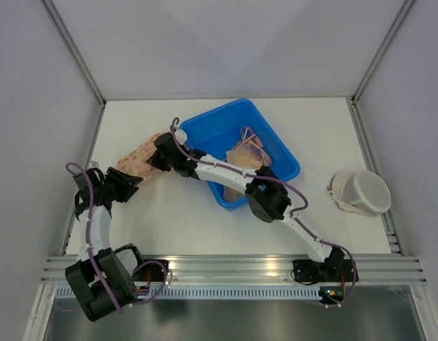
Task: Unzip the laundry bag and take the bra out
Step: Unzip the laundry bag at the center of the board.
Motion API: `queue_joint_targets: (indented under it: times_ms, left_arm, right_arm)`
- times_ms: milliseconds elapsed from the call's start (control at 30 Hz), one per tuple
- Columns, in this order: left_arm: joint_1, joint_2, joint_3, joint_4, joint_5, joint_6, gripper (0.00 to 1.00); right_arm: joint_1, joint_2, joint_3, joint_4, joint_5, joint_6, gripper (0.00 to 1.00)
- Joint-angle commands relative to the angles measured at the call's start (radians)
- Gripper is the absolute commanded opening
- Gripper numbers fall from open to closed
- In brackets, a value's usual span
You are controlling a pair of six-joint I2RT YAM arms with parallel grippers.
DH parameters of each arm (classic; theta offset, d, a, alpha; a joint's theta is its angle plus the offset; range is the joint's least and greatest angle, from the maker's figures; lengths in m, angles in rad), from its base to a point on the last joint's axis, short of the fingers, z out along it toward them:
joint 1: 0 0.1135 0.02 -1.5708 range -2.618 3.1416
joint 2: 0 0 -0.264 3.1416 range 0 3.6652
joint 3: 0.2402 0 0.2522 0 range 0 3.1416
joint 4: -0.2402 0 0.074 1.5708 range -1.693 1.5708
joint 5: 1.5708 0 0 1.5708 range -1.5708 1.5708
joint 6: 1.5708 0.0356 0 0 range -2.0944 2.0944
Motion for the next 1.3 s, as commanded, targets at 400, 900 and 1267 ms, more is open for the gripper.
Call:
queue_joint_targets:
  times_ms: [400,900,1267]
  left_arm:
    - [-0.068,0.137,-0.12,0.336,-0.043,-0.056,0.5]
    - [-0.077,0.209,-0.19,0.608,-0.048,-0.091,0.48]
    - [-0.077,0.222,-0.227,0.71,-0.04,-0.1,0.41]
  right_arm:
    - [-0.003,-0.055,0.025,0.071,-0.051,0.046,0.0]
    - [-0.003,-0.101,-0.078,0.13,-0.081,0.07,0.0]
    - [-0.003,-0.118,-0.116,0.158,-0.098,0.092,0.0]
